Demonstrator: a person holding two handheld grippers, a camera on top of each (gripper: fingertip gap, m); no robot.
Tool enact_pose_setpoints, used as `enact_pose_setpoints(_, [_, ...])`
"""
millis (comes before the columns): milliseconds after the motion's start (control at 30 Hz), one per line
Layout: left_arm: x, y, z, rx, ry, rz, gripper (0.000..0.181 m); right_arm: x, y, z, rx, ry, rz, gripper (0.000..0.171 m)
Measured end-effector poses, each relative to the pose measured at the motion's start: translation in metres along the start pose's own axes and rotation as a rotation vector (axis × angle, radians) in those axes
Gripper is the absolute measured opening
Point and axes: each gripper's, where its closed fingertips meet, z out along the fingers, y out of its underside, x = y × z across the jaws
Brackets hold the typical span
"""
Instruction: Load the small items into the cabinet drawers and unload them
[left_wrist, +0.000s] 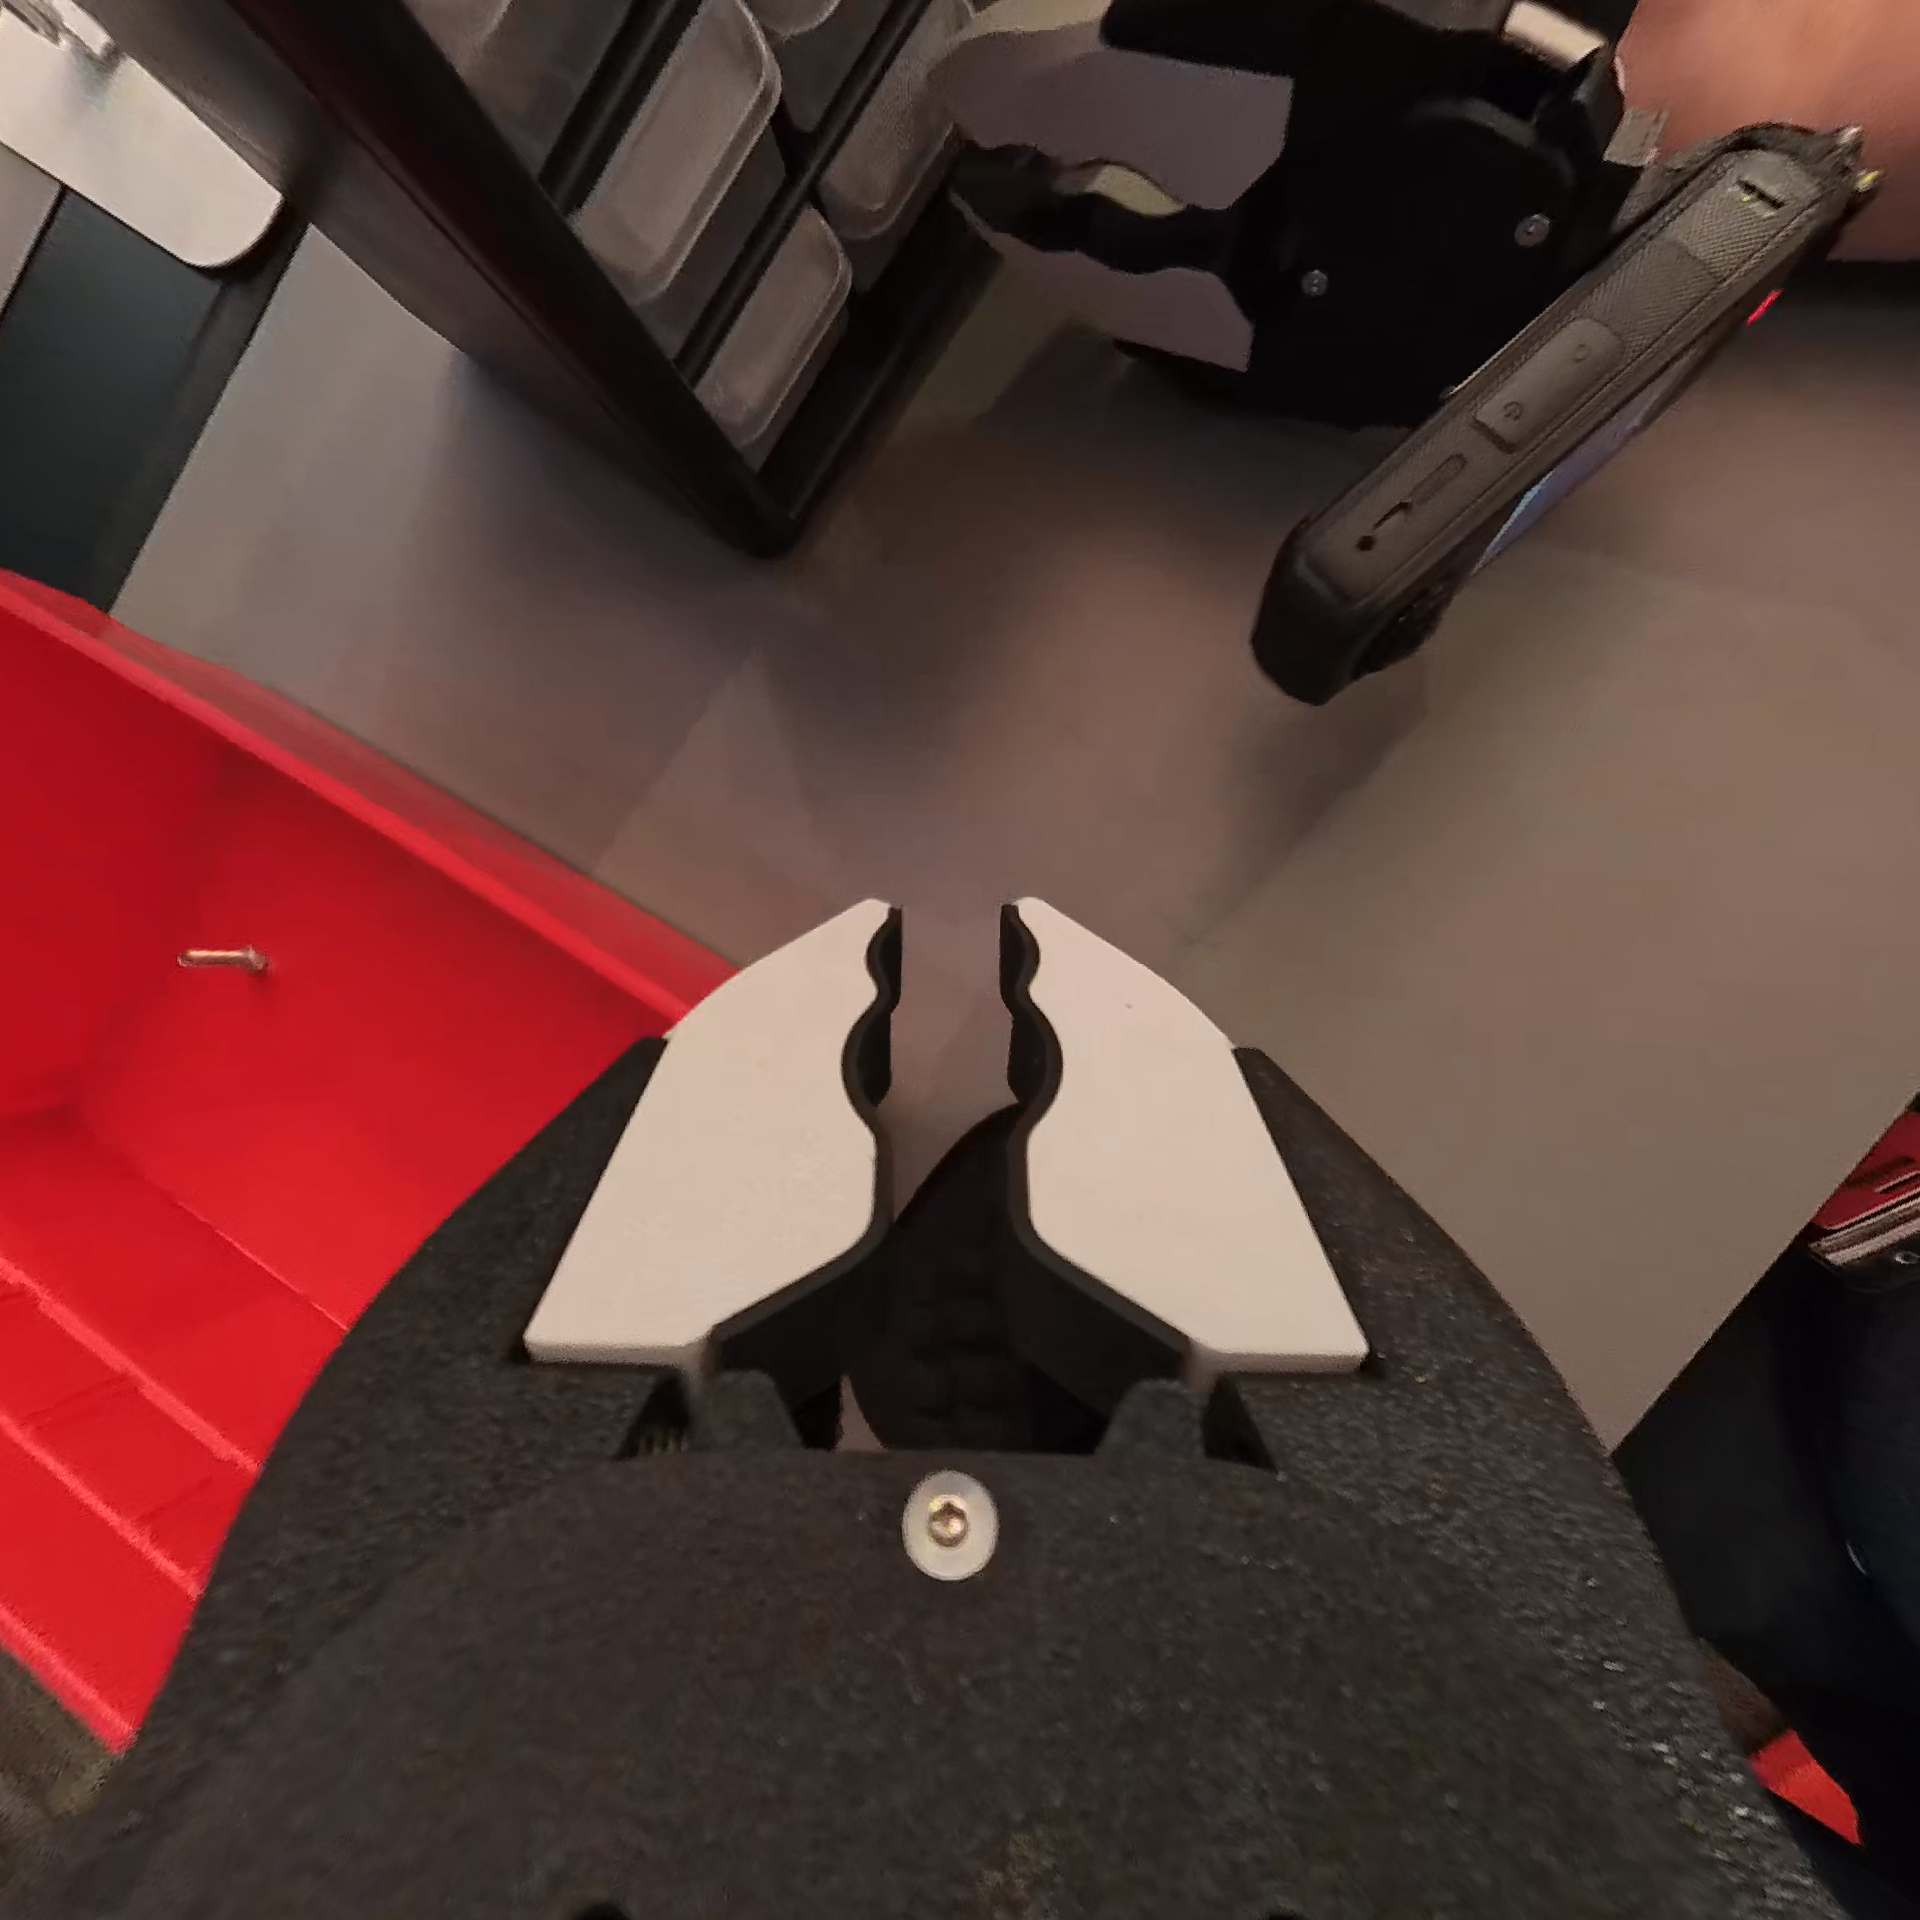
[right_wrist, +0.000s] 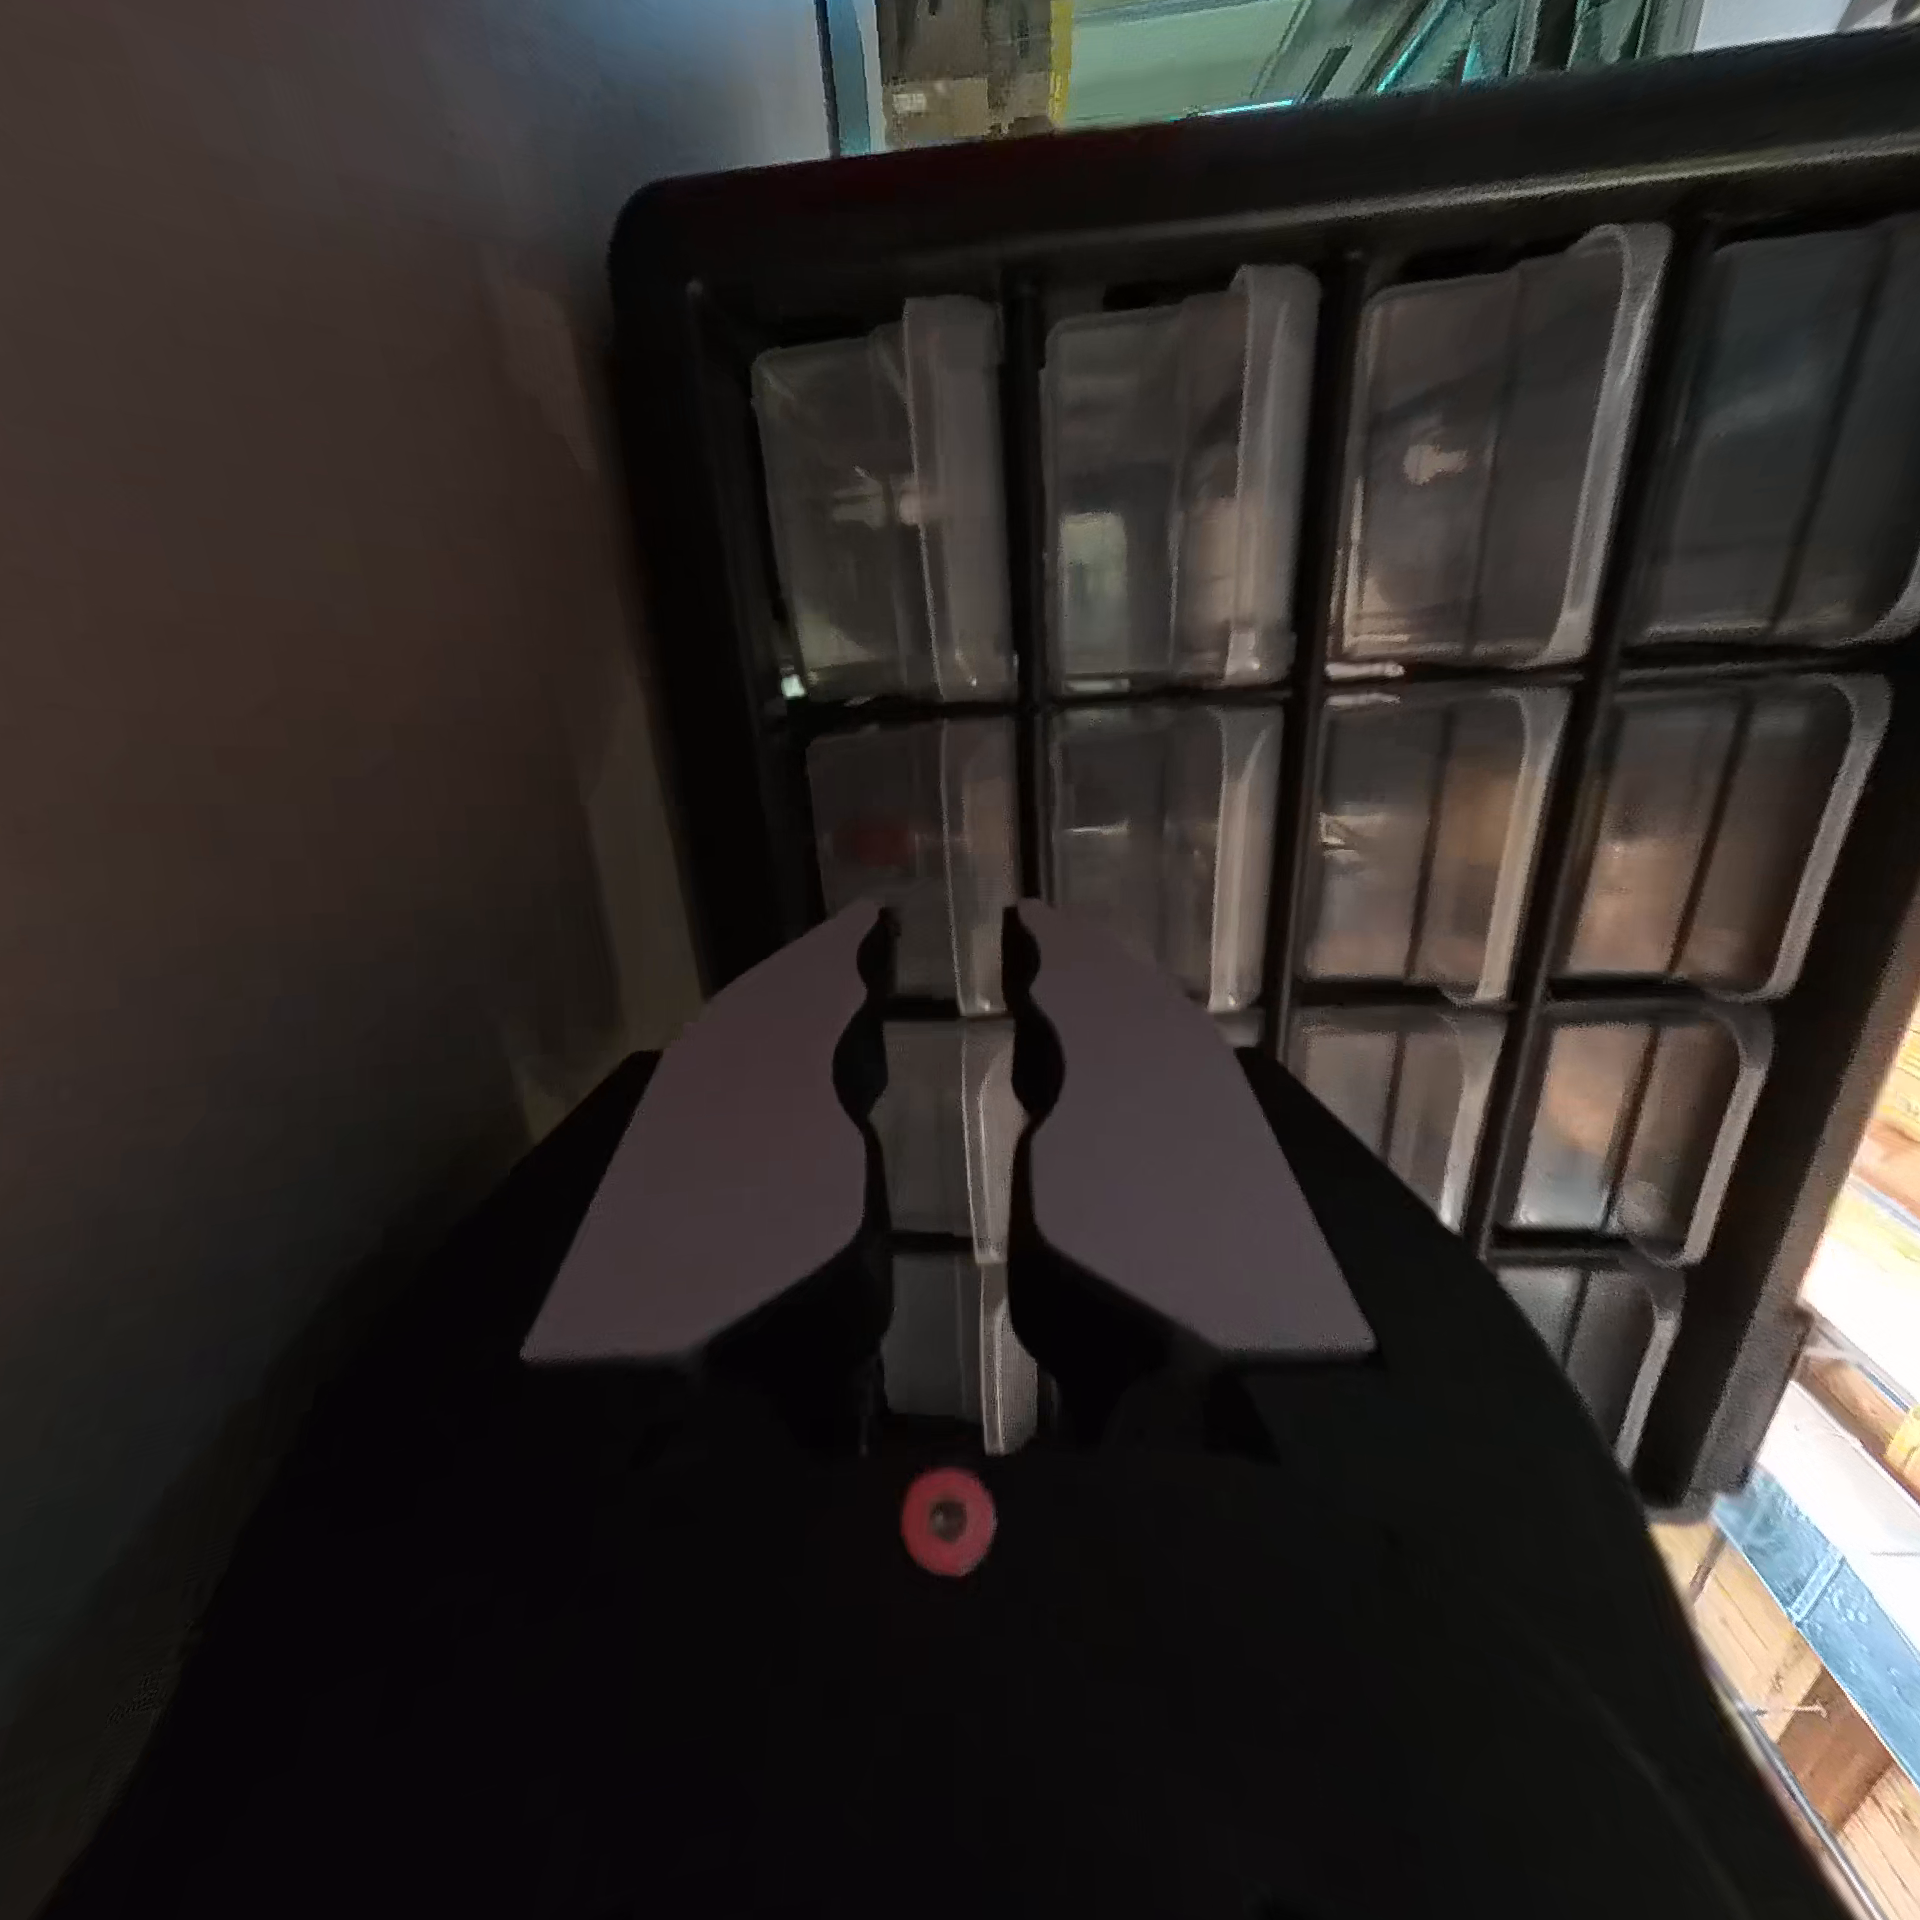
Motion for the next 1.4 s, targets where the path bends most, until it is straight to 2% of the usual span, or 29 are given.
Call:
enact_pose_setpoints(133, [0.003,0.014,-0.005,0.009,-0.004,-0.027,0.018,0.005,0.02,-0.019,0.011,0.015,0.011,0.021])
enact_pose_setpoints(333, [0.003,0.038,-0.012,-0.002,-0.012,-0.067,0.018,0.048,0.051,-0.03,0.038,0.162,0.147,0.021])
enact_pose_setpoints(567, [-0.002,0.05,-0.017,0.004,-0.015,-0.117,0.018,0.053,0.06,-0.007,-0.006,0.179,0.13,0.023])
enact_pose_setpoints(633, [-0.004,0.052,-0.018,0.005,-0.016,-0.127,0.018,0.058,0.058,-0.009,0.016,0.201,0.12,0.012])
enact_pose_setpoints(800, [-0.017,0.061,-0.014,-0.016,-0.033,-0.157,0.018,0.058,0.057,-0.021,0.027,0.202,0.113,0.011])
enact_pose_setpoints(1000, [-0.055,0.055,-0.019,0.034,-0.03,-0.257,0.018,0.056,0.053,-0.059,0.054,0.217,0.075,0.01])
enact_pose_setpoints(1133, [-0.113,0.052,-0.018,0.011,-0.157,-0.244,0.019,0.056,0.048,-0.079,0.07,0.226,0.071,0.01])
enact_pose_setpoints(1400, [-0.222,0.064,0.04,-0.192,-0.204,-0.222,0.021,0.057,0.046,-0.09,0.07,0.223,0.087,0.01])
